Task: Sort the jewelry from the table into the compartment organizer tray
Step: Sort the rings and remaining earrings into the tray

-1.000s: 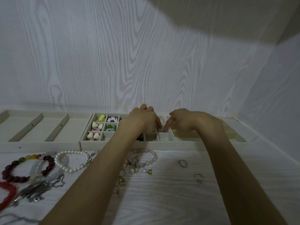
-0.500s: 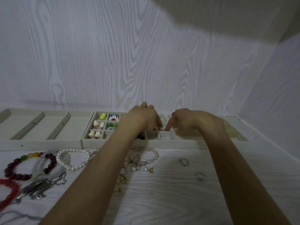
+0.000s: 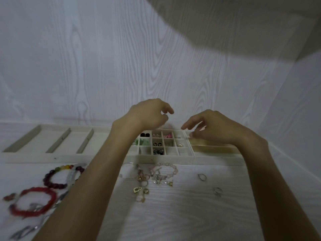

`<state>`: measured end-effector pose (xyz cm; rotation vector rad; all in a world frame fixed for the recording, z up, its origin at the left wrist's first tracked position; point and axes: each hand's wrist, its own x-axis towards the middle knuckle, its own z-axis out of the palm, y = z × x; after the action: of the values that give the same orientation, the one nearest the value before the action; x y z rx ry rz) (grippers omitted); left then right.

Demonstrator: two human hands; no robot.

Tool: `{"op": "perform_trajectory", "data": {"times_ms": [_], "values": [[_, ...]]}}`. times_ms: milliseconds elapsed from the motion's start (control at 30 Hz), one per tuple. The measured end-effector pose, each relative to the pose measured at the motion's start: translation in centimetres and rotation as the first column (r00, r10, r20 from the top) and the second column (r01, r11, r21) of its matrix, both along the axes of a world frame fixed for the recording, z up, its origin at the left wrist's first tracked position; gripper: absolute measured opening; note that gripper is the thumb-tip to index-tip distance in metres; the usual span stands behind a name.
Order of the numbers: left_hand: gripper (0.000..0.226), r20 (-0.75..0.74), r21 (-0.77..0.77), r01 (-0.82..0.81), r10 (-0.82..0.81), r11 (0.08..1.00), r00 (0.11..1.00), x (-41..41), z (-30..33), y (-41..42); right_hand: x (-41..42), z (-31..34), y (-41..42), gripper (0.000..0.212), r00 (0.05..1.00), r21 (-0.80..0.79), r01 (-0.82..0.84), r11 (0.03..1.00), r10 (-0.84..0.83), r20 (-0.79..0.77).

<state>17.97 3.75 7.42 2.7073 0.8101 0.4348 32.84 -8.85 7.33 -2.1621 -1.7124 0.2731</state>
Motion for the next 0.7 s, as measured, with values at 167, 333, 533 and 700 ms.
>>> {"op": "perform_trajectory", "data": {"times_ms": [167,333,533,700], "values": [[0.027,-0.055,0.038,-0.052,0.054,0.998,0.997,-6.0,-1.7,-1.8,-3.2,-1.6,-1.1,0.021,0.997,-0.052,-0.073,0.996,0.072,-0.038],[0.018,0.078,-0.03,-0.155,0.157,0.988,0.985,-10.1,-6.8,-3.0,-5.2,-4.2,-2.4,0.013,0.998,-0.121,-0.06,0.991,0.06,-0.004],[0.016,0.261,-0.116,-0.151,0.177,0.982,0.949,-10.0,-9.7,-3.5,-5.2,-7.4,-3.0,0.011,0.997,-0.096,-0.014,0.995,0.006,-0.083],[0.016,0.294,-0.222,-0.015,0.081,0.975,0.952,-9.0,-10.3,-4.3,-5.0,-7.7,-3.4,0.011,0.996,-0.045,-0.021,0.999,0.017,-0.085]]}}
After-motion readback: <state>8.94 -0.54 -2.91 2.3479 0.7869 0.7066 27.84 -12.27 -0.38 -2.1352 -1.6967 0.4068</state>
